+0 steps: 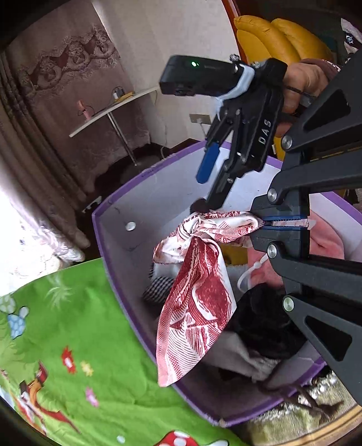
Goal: Organize soft objects
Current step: 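Open the right tool to drop the brown sock while the left tool releases the scarf into the box, then move both open tools back to the red bear and grey elephant puppet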
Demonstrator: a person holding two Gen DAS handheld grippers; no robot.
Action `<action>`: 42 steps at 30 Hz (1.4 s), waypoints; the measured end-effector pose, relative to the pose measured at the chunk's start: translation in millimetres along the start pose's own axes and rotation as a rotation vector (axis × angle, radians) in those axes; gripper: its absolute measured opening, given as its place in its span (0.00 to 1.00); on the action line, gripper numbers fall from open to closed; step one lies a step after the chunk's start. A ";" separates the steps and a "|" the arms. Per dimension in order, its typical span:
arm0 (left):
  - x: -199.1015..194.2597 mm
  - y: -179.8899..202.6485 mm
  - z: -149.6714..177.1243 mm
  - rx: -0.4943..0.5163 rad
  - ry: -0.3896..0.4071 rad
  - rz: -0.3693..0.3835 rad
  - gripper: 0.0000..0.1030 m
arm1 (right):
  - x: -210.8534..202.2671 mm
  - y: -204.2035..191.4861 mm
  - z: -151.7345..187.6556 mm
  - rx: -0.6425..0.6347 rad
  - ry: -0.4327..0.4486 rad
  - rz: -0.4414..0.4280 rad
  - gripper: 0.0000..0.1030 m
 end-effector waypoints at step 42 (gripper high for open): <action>-226.0 -165.0 191.7 -0.404 0.544 -0.147 0.55 | -24.4 -171.5 -16.9 -0.282 0.065 -0.042 0.73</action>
Point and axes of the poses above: each gripper's, at about its wrist camera, not at the fingertips, and x roughly the way its jaws point, y to its right, z to its underside, the point moved 6 cm from there along x, roughly the way its jaws point, and after that the axes turned 11 degrees about -y, right-handed, at the moved point
